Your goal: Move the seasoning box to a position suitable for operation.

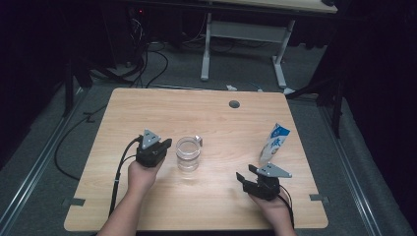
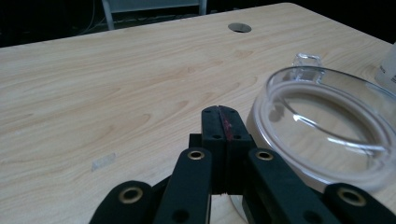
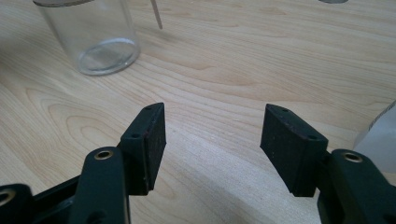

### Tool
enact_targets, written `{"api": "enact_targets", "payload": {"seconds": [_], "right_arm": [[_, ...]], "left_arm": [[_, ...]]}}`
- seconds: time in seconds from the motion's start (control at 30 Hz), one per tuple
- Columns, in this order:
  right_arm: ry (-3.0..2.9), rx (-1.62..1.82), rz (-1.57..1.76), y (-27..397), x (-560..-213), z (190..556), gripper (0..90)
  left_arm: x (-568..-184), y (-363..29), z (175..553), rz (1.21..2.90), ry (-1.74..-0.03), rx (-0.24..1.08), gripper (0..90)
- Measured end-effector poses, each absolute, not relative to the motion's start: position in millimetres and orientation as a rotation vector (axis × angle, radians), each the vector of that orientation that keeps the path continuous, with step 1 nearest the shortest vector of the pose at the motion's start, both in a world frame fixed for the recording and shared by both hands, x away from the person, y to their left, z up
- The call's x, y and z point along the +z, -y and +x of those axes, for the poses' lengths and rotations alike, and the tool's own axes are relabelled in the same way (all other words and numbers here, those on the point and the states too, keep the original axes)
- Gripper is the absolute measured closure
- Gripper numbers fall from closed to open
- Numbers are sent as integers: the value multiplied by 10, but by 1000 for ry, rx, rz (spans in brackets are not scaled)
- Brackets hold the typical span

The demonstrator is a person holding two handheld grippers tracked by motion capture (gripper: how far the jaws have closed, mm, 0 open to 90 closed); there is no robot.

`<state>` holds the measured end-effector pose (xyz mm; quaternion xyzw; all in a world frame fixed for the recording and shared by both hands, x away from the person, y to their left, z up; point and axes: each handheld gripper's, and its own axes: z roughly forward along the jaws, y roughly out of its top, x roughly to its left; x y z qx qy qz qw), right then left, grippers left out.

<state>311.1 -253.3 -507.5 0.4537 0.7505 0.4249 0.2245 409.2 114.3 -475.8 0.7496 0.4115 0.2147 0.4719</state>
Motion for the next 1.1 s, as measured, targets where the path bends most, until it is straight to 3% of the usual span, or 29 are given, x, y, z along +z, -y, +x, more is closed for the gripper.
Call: {"api": "enact_targets", "payload": {"seconds": [0.37, 1.1], "right_arm": [[-2084, 1161, 1249, 2505, -5100, 3114, 402], [-2087, 1158, 1255, 2506, -5111, 3121, 402]], "left_arm": [[-4856, -1077, 4201, 1855, -1003, 486, 900], [-4893, -1001, 3850, 1867, -927, 522, 900]]}}
